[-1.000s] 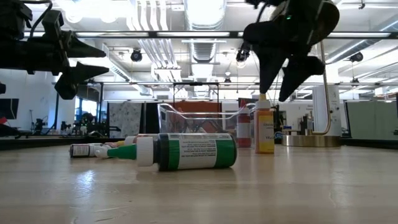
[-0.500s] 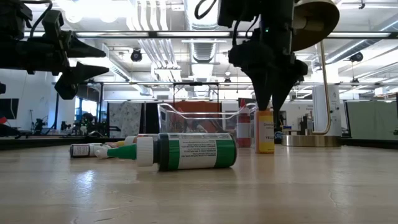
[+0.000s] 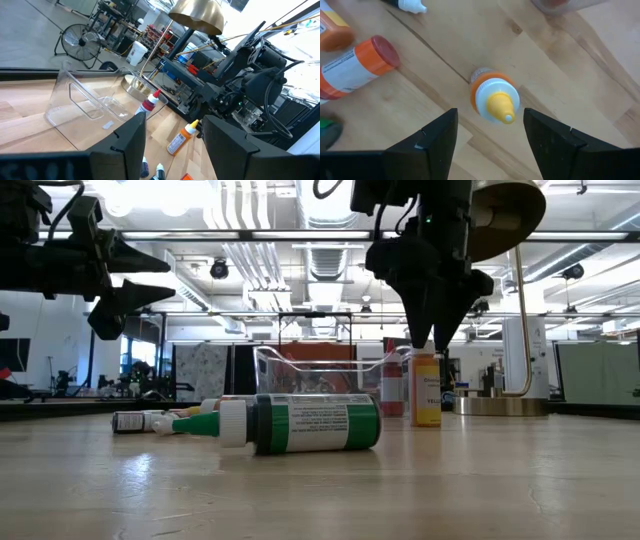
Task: Pick & Place food coloring
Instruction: Put the center big yellow food coloring bottle into the transparent bin
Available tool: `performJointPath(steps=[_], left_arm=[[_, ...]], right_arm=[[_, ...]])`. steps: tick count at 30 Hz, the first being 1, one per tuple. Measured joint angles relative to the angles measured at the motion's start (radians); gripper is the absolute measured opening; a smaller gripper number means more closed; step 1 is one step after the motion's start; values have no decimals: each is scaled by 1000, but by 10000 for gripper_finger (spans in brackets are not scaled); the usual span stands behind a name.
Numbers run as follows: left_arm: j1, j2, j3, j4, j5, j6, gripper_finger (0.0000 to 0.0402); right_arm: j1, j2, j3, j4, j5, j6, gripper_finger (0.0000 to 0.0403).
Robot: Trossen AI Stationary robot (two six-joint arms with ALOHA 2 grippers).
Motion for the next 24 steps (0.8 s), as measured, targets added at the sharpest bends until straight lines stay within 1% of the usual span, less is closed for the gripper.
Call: performJointPath(steps=[5,12,17,24], left_arm=[[0,0,0,0,0,0,167],[0,0,0,0,0,0,167],[0,0,0,0,0,0,167],[0,0,0,0,0,0,167]], right_arm=[[0,0,0,16,3,-2,207],[-2,0,0,32,4,-13,167],[-4,0,-1,32,26,-27,135],[-17,-2,-2,32,34,-55,109]])
